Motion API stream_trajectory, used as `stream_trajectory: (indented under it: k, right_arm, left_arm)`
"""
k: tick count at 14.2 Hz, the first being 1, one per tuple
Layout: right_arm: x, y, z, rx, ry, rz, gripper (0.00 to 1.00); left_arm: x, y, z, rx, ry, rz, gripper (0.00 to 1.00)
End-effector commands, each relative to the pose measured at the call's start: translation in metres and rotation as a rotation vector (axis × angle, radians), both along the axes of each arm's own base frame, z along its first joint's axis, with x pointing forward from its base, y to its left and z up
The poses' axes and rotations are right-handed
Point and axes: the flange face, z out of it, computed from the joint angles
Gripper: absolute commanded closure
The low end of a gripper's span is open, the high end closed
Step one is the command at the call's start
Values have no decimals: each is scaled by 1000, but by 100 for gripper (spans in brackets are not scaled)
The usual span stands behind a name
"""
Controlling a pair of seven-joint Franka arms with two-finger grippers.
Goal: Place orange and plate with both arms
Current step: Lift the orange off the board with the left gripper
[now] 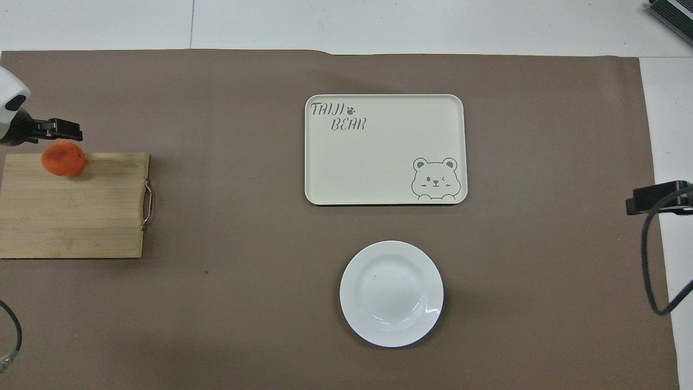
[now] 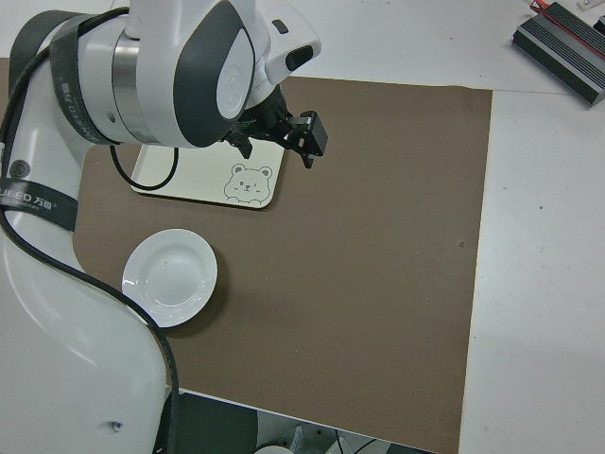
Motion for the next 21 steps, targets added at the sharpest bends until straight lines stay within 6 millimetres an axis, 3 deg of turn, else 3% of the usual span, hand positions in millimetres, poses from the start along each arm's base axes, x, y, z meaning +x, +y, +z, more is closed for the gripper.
stream_trajectory:
  k: [1,8,16,17,19,21]
  right_arm:
    - [2,-3,2,-7,-5,6,0]
    - [2,-3,2,-7,-5,7,0]
    - [2,-3,2,-7,-5,7,0]
    - [2,-3,2,-7,-5,7,0]
    - [2,-3,2,-7,-5,6,0]
    - [2,-3,2,-7,-5,6,0]
  left_arm:
    - [2,18,-16,-16,-11,37,0]
    - [-8,34,-43,-21,10,76,0]
    - [-22,31,-58,-33,56,86,0]
    - [-23,30,-57,-34,62,85,12]
    - [-23,27,-51,-33,59,80,64]
    - [-23,18,-36,-32,55,66,100]
